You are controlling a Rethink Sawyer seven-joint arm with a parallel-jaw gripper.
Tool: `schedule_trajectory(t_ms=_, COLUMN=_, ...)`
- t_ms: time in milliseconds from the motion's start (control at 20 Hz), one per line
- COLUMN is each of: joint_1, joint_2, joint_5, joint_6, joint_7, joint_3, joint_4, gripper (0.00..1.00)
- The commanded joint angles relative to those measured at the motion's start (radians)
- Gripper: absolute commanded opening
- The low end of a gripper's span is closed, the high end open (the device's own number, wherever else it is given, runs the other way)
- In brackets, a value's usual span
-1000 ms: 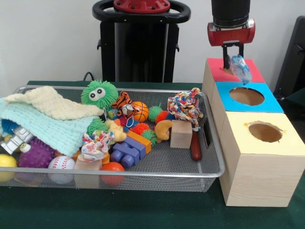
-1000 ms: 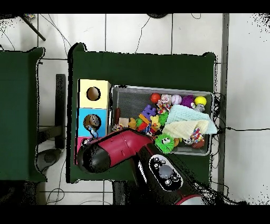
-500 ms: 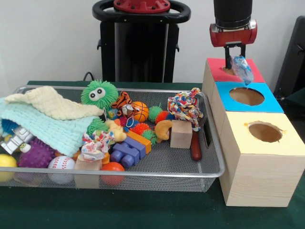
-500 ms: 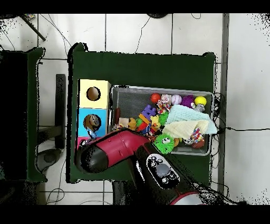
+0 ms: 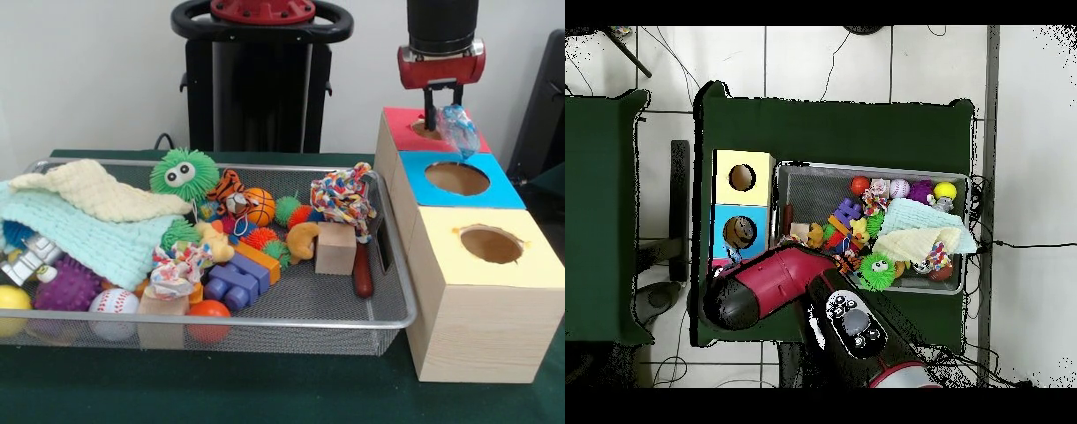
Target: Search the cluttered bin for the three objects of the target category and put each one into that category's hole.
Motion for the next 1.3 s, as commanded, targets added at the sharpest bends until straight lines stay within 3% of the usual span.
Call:
schedule_trajectory(t_ms=50, joint_1=-0.001, joint_2=0.021, joint_5=-0.059, joint_6=-0.056, joint_7=-0.013, joint_3=-0.035, joint_4=-0.095, gripper=0.0)
schedule_trajectory(t_ms=800, joint_1=0.016, joint_2=0.019, joint_5=-0.065, joint_6=-0.092, joint_7=0.025, joint_3=-0.066, joint_4=-0.101, gripper=0.0)
schedule_trajectory(t_ms=1300, joint_1=0.072, joint_2=-0.005, joint_5=-0.078, joint_6=-0.146, joint_7=0.055, joint_3=-0.156, joint_4=-0.121, gripper=0.0)
